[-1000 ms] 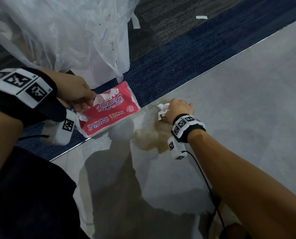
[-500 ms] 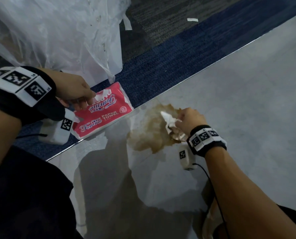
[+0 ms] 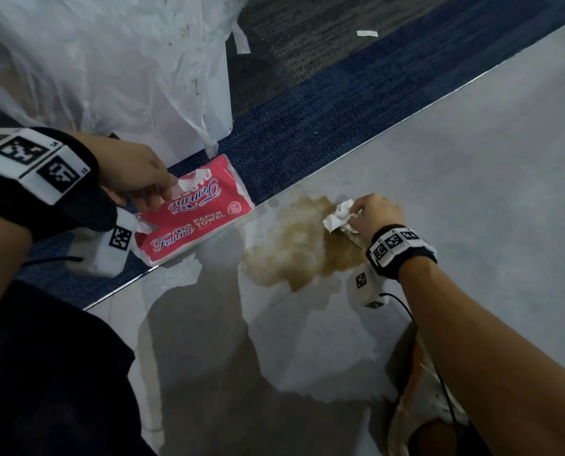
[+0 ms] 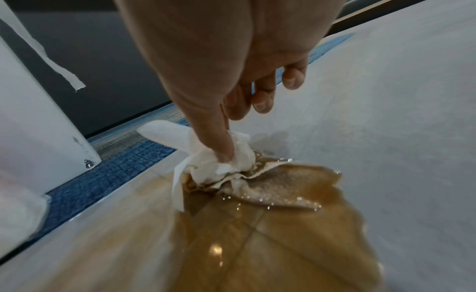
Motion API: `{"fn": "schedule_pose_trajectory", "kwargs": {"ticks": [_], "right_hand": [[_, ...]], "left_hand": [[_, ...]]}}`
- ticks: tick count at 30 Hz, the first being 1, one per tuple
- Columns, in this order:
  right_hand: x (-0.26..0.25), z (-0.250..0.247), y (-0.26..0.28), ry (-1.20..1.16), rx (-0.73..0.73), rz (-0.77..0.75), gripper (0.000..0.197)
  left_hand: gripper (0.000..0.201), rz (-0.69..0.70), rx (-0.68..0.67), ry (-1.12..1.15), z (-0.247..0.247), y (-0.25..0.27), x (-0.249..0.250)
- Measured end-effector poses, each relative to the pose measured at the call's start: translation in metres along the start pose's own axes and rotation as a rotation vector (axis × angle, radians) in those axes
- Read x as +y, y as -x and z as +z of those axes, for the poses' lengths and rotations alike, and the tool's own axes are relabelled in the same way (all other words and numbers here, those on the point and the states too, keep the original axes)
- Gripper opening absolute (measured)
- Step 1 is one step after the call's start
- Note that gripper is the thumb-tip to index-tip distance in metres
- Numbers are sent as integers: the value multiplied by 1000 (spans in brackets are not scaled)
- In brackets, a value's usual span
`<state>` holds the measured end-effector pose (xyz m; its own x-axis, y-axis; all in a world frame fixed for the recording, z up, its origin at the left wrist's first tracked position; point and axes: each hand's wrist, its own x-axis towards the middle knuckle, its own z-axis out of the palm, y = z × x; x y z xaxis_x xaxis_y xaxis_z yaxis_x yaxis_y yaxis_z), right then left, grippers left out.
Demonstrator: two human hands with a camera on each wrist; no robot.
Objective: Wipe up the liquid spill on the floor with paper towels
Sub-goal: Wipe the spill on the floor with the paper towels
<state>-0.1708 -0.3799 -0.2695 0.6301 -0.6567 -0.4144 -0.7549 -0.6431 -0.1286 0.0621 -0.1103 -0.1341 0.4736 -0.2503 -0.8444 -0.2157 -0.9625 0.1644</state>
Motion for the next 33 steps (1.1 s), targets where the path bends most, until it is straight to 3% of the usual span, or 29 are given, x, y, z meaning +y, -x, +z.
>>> {"fn": "schedule_pose_trajectory", "kwargs": {"ticks": [12,20,25,33], "right_hand": [[-9,25,41,26,-161,-11,11],[-5,-16,30,-276,-270,-69,11],[-3,-45,31,-335,-271,-141,11],[16,-54,25,-361,-244,-112,6]], "left_hand": [[39,48,-16,29,3,3,16],[40,55,-15,18,4,7,20],[39,59,-18,24,4,7,23],[37,76,-4,18,5,9,25]]}}
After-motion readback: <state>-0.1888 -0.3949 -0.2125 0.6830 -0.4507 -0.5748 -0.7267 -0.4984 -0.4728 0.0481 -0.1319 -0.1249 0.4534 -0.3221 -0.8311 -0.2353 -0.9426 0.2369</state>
